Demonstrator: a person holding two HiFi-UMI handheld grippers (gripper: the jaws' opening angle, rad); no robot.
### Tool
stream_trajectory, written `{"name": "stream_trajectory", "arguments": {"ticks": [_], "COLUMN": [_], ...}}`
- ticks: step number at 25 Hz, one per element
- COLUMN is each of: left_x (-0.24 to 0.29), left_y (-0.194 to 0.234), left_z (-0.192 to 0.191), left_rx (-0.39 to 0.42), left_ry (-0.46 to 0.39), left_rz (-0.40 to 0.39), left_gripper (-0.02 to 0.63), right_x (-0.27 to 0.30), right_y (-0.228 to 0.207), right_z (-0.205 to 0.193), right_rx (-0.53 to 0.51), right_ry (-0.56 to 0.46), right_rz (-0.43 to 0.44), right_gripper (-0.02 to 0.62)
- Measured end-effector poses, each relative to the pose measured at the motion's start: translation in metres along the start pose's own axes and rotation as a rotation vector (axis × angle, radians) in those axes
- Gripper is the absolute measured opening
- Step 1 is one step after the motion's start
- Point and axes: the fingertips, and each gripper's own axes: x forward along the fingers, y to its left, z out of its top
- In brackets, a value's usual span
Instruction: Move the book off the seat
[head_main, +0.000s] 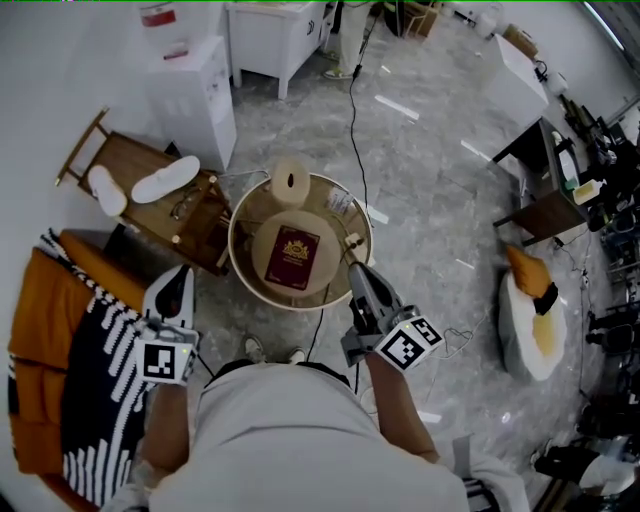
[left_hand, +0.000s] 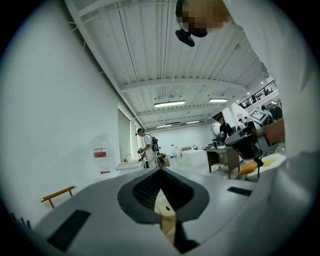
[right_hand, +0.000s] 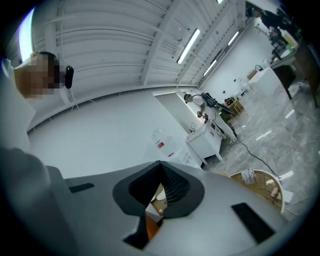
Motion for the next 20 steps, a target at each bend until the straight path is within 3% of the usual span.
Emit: {"name": "stream_trajectory", "arguments": {"ticks": [20], "left_x": [-0.014], "left_y": [0.006], "left_z": [-0.016], "left_rx": [-0.03], "left_ry": [0.015], "left_rz": [-0.047], "left_gripper": [0.017], "right_x": [-0.023], "right_y": [-0.005], "right_z": [0.01], "right_rx": [-0.057], "right_ry": [-0.058], "right_rz": [-0.102], "right_gripper": [0.023]}}
